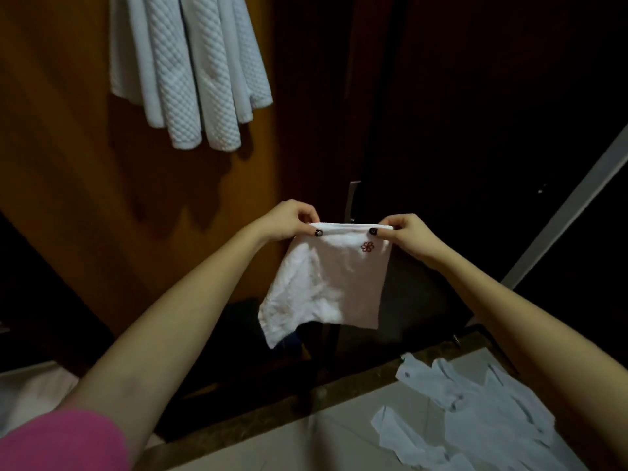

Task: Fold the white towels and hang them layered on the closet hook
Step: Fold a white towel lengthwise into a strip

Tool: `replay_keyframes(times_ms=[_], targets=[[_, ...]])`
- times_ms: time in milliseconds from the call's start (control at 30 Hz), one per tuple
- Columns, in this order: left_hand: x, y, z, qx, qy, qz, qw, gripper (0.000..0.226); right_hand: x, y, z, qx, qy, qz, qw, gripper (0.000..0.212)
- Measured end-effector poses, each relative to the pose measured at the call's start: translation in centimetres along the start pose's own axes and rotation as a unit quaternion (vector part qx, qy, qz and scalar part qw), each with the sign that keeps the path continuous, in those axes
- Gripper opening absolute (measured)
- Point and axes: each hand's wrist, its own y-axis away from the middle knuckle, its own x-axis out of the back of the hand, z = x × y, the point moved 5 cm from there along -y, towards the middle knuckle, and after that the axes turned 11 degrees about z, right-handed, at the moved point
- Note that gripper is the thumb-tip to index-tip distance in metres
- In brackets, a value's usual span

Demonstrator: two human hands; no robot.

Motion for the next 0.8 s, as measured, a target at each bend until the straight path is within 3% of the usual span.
replay_keyframes(times_ms=[267,500,667,800], targets=[[6.3,-0.9,-1.2,-0.052,-0.057,0.041,0.996,0.017,-3.3,-2.6,-4.7,0.042,-0.058,0.078,0.994,0.015],[9.2,0.1,-1.6,-0.044,0.122,0.085,0.988,0.023,-6.8,-2.9,-5.3,-0.007,-0.145,0.044,0.988,0.012],[10.3,0.8,-1.5,0.002,0.342,0.046,0.939,0.017,-9.7,-3.0,-6.8,-0.03,-0.206,-0.1,0.973,0.01],[10.9,1.1,-1.5,0.022,0.422,0.012,0.906,0.014,-11.4,-3.7,-8.7,-0.037,-0.248,-0.135,0.959,0.008]])
